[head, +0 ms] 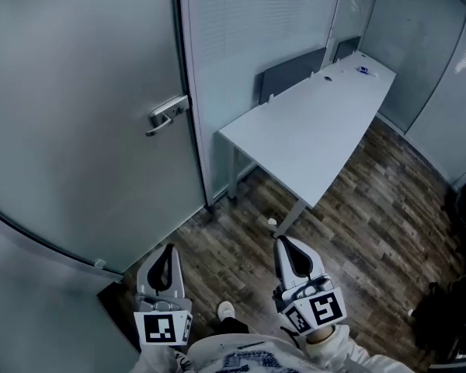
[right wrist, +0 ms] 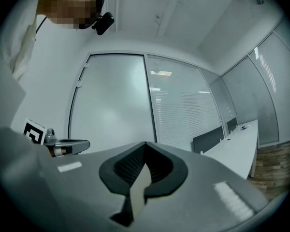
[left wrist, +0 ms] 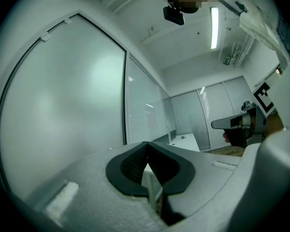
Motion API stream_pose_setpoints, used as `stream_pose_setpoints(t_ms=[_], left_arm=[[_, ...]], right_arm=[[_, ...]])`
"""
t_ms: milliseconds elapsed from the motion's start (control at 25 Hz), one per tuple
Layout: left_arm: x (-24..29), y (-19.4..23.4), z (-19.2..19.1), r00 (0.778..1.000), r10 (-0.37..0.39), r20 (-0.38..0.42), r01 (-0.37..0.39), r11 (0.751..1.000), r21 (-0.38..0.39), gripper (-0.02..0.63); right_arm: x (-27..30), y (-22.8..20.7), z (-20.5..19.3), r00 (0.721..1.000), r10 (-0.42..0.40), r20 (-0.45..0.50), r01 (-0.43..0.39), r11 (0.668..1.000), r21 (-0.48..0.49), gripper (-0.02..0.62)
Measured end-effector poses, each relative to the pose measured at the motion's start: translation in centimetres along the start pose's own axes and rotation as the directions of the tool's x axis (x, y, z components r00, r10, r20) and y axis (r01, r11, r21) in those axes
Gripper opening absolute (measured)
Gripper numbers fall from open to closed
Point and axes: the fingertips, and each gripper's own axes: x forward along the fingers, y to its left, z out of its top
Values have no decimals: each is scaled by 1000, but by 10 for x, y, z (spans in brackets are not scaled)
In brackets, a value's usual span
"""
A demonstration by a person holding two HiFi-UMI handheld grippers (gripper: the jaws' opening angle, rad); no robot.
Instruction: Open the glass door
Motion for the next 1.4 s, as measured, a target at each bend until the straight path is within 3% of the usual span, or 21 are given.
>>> stream_pose_setpoints(t_ms=[280,800,1160,1400], left_arm=[[46,33,-4,1000,2,7,-2,1000,7,0],[95,58,-27,998,52,-45,-52,999,1,0],[174,75,-29,986,158,-52,-157,987,27,0],[214,88,-34,960,267,-88,-262,963,59,0]], right_arm=[[61,-6,1,1000,11,9,-12,1000,5,3],[121,-38,-22,999,26,-31,-25,998,56,3],[210,-86,-22,991,128,-38,-125,989,75,3],[271,-111,-23,972,228,-55,-222,970,102,3]])
